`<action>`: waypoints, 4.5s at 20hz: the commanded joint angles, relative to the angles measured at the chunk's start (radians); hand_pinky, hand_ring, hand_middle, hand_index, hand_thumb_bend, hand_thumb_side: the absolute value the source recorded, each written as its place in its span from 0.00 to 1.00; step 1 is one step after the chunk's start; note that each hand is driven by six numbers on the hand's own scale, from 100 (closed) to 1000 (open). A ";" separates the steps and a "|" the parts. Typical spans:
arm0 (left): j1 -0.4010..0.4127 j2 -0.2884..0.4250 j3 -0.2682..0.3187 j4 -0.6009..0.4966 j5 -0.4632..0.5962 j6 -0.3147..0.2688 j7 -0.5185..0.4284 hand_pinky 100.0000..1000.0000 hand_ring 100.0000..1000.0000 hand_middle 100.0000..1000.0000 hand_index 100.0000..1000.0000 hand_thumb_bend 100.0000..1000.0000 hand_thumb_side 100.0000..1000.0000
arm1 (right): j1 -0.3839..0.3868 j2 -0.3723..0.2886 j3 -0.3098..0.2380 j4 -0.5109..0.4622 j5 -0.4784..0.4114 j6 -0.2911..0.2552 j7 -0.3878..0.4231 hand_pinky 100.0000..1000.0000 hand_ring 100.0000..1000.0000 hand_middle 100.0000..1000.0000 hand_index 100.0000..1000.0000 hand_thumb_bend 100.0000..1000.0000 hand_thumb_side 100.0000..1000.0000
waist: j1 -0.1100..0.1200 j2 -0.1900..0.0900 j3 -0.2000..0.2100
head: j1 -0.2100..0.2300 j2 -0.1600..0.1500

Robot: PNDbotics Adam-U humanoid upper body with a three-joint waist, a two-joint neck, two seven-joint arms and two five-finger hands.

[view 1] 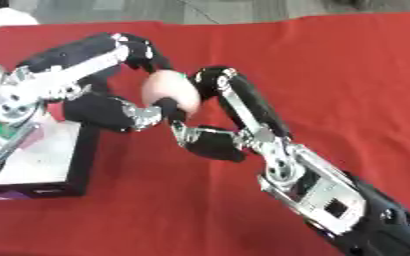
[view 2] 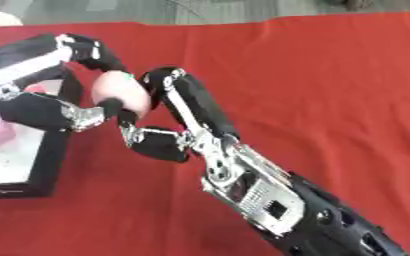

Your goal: Pick up the objects with one hand, pass them to the other hand, and then place them into the box on the other side of the table.

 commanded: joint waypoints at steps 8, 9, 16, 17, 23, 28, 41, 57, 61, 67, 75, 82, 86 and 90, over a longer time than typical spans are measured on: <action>-0.019 0.004 -0.014 0.006 -0.046 -0.036 -0.011 0.69 0.54 0.45 0.42 0.00 0.06 | -0.017 0.004 -0.009 -0.015 -0.004 -0.014 0.009 0.66 0.51 0.48 0.53 0.00 0.10 | -0.001 -0.023 -0.001 | 0.009 0.002; -0.020 0.003 -0.015 0.011 -0.051 -0.042 -0.012 0.69 0.54 0.44 0.40 0.00 0.07 | -0.017 0.003 -0.008 -0.014 -0.003 -0.014 0.012 0.66 0.51 0.48 0.53 0.00 0.08 | -0.001 -0.023 -0.001 | 0.009 0.002; -0.015 -0.004 -0.018 0.045 -0.062 -0.060 0.046 0.64 0.46 0.34 0.24 0.00 0.05 | -0.013 -0.001 -0.006 -0.005 0.019 -0.007 0.053 0.68 0.58 0.58 0.64 0.00 0.12 | -0.002 -0.023 -0.004 | 0.010 0.001; -0.014 -0.004 -0.019 0.048 -0.062 -0.060 0.057 0.63 0.46 0.33 0.24 0.00 0.04 | -0.013 -0.002 -0.004 -0.005 0.026 -0.010 0.067 0.69 0.60 0.59 0.66 0.00 0.17 | -0.002 -0.023 -0.004 | 0.010 0.000; -0.005 -0.001 -0.015 0.063 -0.082 -0.069 0.120 0.61 0.43 0.29 0.22 0.00 0.01 | -0.007 -0.010 -0.009 0.005 0.119 -0.019 0.185 0.78 0.73 0.75 0.89 0.00 0.60 | -0.002 -0.023 -0.007 | 0.011 -0.002; 0.021 0.022 0.004 0.067 -0.085 -0.079 0.164 0.61 0.43 0.28 0.22 0.00 0.01 | 0.000 -0.019 -0.024 0.001 0.168 0.011 0.186 0.79 0.74 0.78 0.92 0.00 0.67 | 0.000 -0.023 -0.011 | 0.012 -0.001; 0.164 0.151 0.125 0.052 -0.061 -0.051 0.284 0.61 0.44 0.28 0.23 0.00 0.01 | 0.014 -0.058 -0.053 -0.027 0.152 0.054 0.142 0.79 0.73 0.78 0.91 0.00 0.60 | -0.002 -0.021 -0.013 | 0.054 -0.008; 0.293 0.176 0.263 0.243 -0.053 -0.016 0.447 0.62 0.45 0.31 0.26 0.00 0.04 | 0.019 -0.078 -0.082 -0.051 0.083 0.064 0.061 0.78 0.71 0.76 0.88 0.00 0.56 | -0.018 -0.017 -0.010 | 0.128 -0.014; 0.299 0.169 0.275 0.278 -0.064 -0.013 0.452 0.62 0.45 0.33 0.30 0.00 0.04 | 0.019 -0.082 -0.089 -0.058 0.074 0.066 0.048 0.78 0.71 0.76 0.88 0.00 0.56 | -0.030 -0.014 -0.009 | 0.136 -0.006; 0.306 0.163 0.290 0.310 -0.084 -0.004 0.450 0.66 0.50 0.42 0.42 0.00 0.00 | 0.019 -0.085 -0.092 -0.060 0.066 0.069 0.039 0.78 0.70 0.75 0.88 0.00 0.57 | -0.043 -0.008 -0.006 | 0.157 0.001; 0.315 0.154 0.315 0.344 -0.105 0.049 0.424 0.86 0.77 0.71 0.85 0.43 0.52 | 0.021 -0.086 -0.097 -0.067 0.053 0.064 0.025 0.78 0.69 0.75 0.88 0.00 0.56 | -0.051 -0.006 -0.003 | 0.151 0.003; 0.326 0.149 0.342 0.348 -0.092 0.089 0.461 0.86 0.77 0.71 0.85 0.46 0.63 | 0.025 -0.091 -0.104 -0.071 0.047 0.063 0.015 0.78 0.69 0.75 0.88 0.00 0.56 | -0.045 -0.010 -0.009 | 0.137 0.002; 0.334 0.126 0.376 0.279 -0.004 0.078 0.509 0.79 0.67 0.69 0.78 0.10 0.69 | 0.032 -0.095 -0.121 -0.077 0.046 0.063 -0.001 0.78 0.69 0.75 0.88 0.00 0.55 | -0.040 -0.012 -0.010 | 0.124 0.002; 0.352 0.061 0.432 0.160 0.191 0.017 0.571 0.83 0.68 0.70 0.76 0.12 0.94 | 0.045 -0.110 -0.170 -0.084 0.047 0.046 -0.046 0.78 0.70 0.77 0.89 0.00 0.50 | -0.037 -0.016 -0.011 | 0.095 0.006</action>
